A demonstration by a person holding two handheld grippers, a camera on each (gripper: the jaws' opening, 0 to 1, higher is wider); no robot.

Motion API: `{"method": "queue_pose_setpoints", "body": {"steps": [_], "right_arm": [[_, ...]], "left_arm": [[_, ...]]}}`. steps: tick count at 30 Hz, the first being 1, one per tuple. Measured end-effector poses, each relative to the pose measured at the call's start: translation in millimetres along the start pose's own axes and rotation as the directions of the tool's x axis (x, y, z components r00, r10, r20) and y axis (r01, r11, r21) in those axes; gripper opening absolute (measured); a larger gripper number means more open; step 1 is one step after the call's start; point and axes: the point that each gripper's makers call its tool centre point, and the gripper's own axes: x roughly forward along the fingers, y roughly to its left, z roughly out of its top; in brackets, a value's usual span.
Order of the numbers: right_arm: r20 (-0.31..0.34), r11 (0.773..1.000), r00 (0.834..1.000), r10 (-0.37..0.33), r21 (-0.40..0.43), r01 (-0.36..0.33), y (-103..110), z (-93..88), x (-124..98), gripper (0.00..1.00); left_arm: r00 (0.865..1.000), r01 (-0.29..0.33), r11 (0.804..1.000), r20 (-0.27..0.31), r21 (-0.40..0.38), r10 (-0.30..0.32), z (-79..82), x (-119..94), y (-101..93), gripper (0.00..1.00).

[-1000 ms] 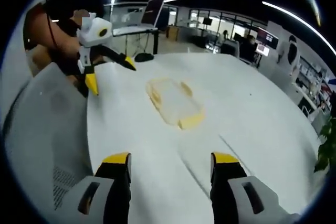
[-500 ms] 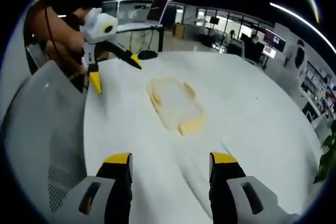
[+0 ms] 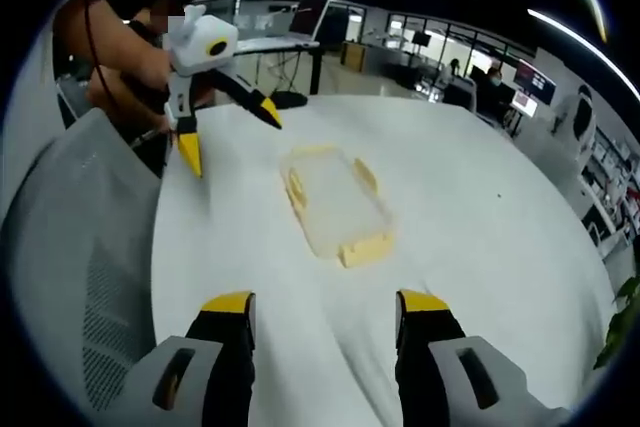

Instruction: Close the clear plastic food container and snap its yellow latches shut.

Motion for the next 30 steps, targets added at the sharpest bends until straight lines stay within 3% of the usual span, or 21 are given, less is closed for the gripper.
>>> {"method": "queue_pose_setpoints", "body": {"steps": [18, 30], "right_arm": [[0.021, 1.000, 1.000, -0.004, -0.002, 0.004, -12, 7.3, 18, 0.55], [0.018, 1.000, 1.000, 0.009, -0.025, -0.008, -20, 11.7, 37, 0.54]], "left_arm": [[1.000, -0.002, 1.000, -0.011, 0.023, 0.002, -0.5, 18, 10.6, 0.82], [1.000, 0.001, 0.999, -0.031, 0.043, 0.001, 1.6, 28, 29.8, 0.81]]}}
